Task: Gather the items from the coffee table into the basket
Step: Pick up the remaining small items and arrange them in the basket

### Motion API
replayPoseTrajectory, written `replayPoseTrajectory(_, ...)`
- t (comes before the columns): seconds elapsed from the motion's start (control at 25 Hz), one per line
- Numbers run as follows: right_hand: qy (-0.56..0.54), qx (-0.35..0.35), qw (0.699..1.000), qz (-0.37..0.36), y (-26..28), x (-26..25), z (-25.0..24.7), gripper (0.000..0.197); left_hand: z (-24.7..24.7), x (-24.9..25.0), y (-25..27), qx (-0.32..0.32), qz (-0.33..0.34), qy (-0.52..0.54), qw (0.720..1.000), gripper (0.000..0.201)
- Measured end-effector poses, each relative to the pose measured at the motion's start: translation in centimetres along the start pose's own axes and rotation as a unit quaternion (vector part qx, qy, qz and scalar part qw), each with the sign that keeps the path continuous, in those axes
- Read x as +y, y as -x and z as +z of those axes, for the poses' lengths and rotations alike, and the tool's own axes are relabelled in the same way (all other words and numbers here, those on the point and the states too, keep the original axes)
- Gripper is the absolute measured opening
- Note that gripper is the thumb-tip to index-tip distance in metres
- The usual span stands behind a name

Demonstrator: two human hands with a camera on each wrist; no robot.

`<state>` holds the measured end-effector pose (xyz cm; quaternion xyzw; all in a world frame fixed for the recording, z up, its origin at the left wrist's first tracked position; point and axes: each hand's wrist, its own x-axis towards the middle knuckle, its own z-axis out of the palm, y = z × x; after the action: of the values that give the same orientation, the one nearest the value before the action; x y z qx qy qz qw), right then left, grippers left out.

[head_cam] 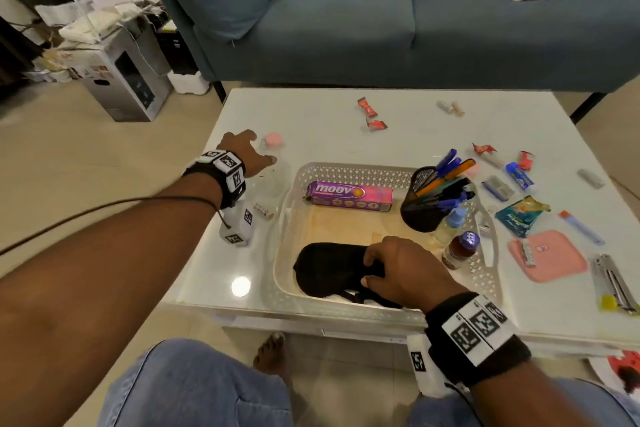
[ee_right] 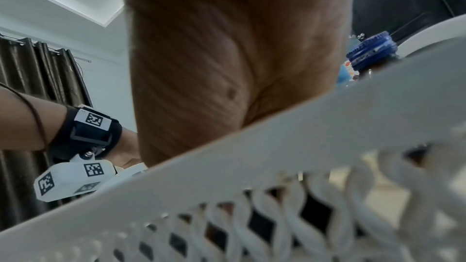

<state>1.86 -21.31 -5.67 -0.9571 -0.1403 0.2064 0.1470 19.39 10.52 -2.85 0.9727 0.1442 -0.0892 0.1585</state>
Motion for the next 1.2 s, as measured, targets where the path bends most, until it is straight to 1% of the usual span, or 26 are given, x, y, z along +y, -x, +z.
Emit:
replayPoseTrajectory(0.08,-0.001,-0.004,1.0,0.004,-0.1,0.0,-0.1,0.033,1.2,-0.1,-1.2,-0.038,-0.014,-0.025,0.999,0.098)
replayPoseTrajectory(0.12,-0.002,-0.004,1.0,0.004,-0.2,0.1,-0.1,0.032,1.7,0.0,-1.4,-0.047,-0.014,-0.028,0.998,0.1)
replayPoseTrajectory(0.24,-0.004,-0.006,1.0,0.004,-0.1,0.1,-0.2,0.032,2.7,0.7,-1.1,-0.031,-0.001,-0.014,0.999,0.096)
replayPoseTrajectory(0.36,-0.004,-0.013,1.0,0.008,0.0,0.1,-0.3,0.033,1.4,1.0,0.1,-0.015,-0.011,0.028,0.999,0.096)
replayPoseTrajectory(0.44,-0.005,-0.02,1.0,0.009,0.1,-0.1,-0.6,0.035,-1.0,1.0,1.5,0.027,-0.024,0.1,0.994,0.091)
replayPoseTrajectory(0.48,-0.004,-0.022,1.0,0.009,0.1,-0.1,-0.7,0.037,-2.2,1.0,2.6,0.058,-0.03,0.153,0.986,0.087)
replayPoseTrajectory(0.52,-0.003,-0.025,1.0,0.009,0.2,-0.1,-0.9,0.038,-3.4,1.0,4.0,0.088,-0.029,0.22,0.971,0.085)
replayPoseTrajectory(0.56,-0.004,-0.025,1.0,0.008,0.3,-0.3,-1.2,0.038,-4.3,1.0,5.7,0.108,-0.017,0.292,0.95,0.084)
replayPoseTrajectory(0.6,-0.008,-0.021,1.0,0.005,0.4,-0.4,-1.5,0.038,-5.0,1.1,7.7,0.109,0.004,0.363,0.925,0.083)
replayPoseTrajectory(0.64,-0.015,-0.011,1.0,0.001,0.6,-0.5,-1.8,0.037,-5.2,1.5,9.8,0.088,0.029,0.423,0.901,0.08)
replayPoseTrajectory(0.68,-0.027,0.004,1.0,-0.004,0.7,-0.6,-2.2,0.036,-4.7,2.0,11.9,0.05,0.053,0.464,0.883,0.077)
replayPoseTrajectory(0.72,-0.046,0.022,0.999,-0.01,1.0,-0.8,-2.7,0.036,-3.8,2.6,13.9,0.01,0.077,0.485,0.871,0.074)
replayPoseTrajectory(0.76,-0.075,0.044,0.996,-0.018,1.2,-0.9,-3.1,0.037,-2.5,3.2,15.5,-0.024,0.1,0.49,0.866,0.074)
replayPoseTrajectory(0.84,-0.144,0.092,0.985,-0.035,1.5,-1.0,-3.7,0.044,0.3,3.9,18.0,-0.08,0.138,0.473,0.866,0.077)
replayPoseTrajectory(0.88,-0.173,0.109,0.978,-0.04,1.7,-0.9,-3.9,0.05,1.5,3.9,18.6,-0.098,0.146,0.461,0.87,0.078)
replayPoseTrajectory(0.92,-0.193,0.111,0.974,-0.04,1.7,-0.5,-3.9,0.057,2.5,3.9,18.9,-0.109,0.145,0.449,0.875,0.077)
replayPoseTrajectory(1.04,-0.273,0.056,0.96,-0.037,1.6,0.2,-3.7,0.078,3.7,3.5,18.5,-0.125,0.147,0.42,0.887,0.077)
replayPoseTrajectory(1.08,-0.301,0.053,0.951,-0.039,1.5,0.3,-3.5,0.084,3.7,3.5,18.3,-0.133,0.152,0.414,0.888,0.077)
replayPoseTrajectory(1.16,-0.342,0.079,0.936,-0.035,1.1,0.2,-3.5,0.089,3.6,3.5,17.8,-0.153,0.164,0.396,0.89,0.077)
replayPoseTrajectory(1.2,-0.342,0.094,0.934,-0.034,0.9,0.0,-3.7,0.087,3.5,3.5,17.6,-0.161,0.167,0.387,0.893,0.077)
